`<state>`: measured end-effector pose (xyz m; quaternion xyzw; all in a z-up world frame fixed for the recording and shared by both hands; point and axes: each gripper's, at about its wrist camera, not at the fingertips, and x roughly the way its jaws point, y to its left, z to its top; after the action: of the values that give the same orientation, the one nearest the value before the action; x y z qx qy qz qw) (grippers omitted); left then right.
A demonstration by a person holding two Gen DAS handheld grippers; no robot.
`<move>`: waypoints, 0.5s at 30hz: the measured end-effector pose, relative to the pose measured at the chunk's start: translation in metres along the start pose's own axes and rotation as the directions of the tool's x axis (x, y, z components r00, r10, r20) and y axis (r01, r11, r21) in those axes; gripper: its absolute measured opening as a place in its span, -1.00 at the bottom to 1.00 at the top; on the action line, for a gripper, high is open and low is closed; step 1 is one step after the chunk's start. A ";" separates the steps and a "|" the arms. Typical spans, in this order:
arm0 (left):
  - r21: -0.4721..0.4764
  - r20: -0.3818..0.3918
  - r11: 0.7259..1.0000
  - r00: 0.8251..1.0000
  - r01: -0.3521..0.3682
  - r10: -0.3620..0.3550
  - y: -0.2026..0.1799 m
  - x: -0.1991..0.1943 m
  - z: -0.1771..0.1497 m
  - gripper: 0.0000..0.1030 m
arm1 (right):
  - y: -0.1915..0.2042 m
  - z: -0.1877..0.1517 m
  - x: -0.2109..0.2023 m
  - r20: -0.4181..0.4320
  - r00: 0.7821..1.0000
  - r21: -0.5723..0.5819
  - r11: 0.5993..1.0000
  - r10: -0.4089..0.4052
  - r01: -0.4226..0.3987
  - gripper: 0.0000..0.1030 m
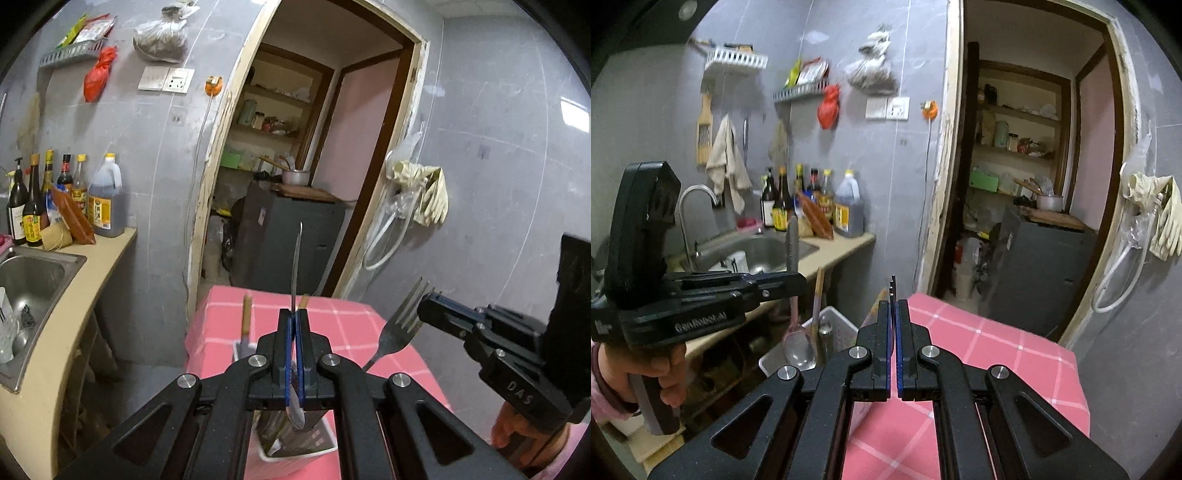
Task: Organize utensils
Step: 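Carry the spoon and fork to the white holder and lower them inside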
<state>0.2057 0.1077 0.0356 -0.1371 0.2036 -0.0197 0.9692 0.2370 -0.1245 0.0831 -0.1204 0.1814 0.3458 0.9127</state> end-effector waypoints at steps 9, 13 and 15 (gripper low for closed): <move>-0.001 -0.055 0.999 0.998 -0.035 0.035 0.013 0.021 -0.028 -0.95 | 0.008 -0.012 0.019 -0.086 0.996 0.028 0.999 0.037 -0.035 -0.96; -0.015 -0.076 1.000 0.997 -0.019 0.018 0.016 0.024 -0.034 -0.95 | 0.005 -0.022 0.026 -0.110 0.993 0.066 0.997 0.050 -0.043 -0.95; -0.013 -0.091 1.000 0.996 -0.012 0.011 0.016 0.025 -0.036 -0.95 | 0.005 -0.023 0.032 -0.113 0.992 0.079 0.996 0.056 -0.047 -0.95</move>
<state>0.2144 0.1119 -0.0104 -0.1415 0.2483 -0.0191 0.9581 0.2501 -0.1105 0.0482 -0.1004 0.2499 0.3547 0.8954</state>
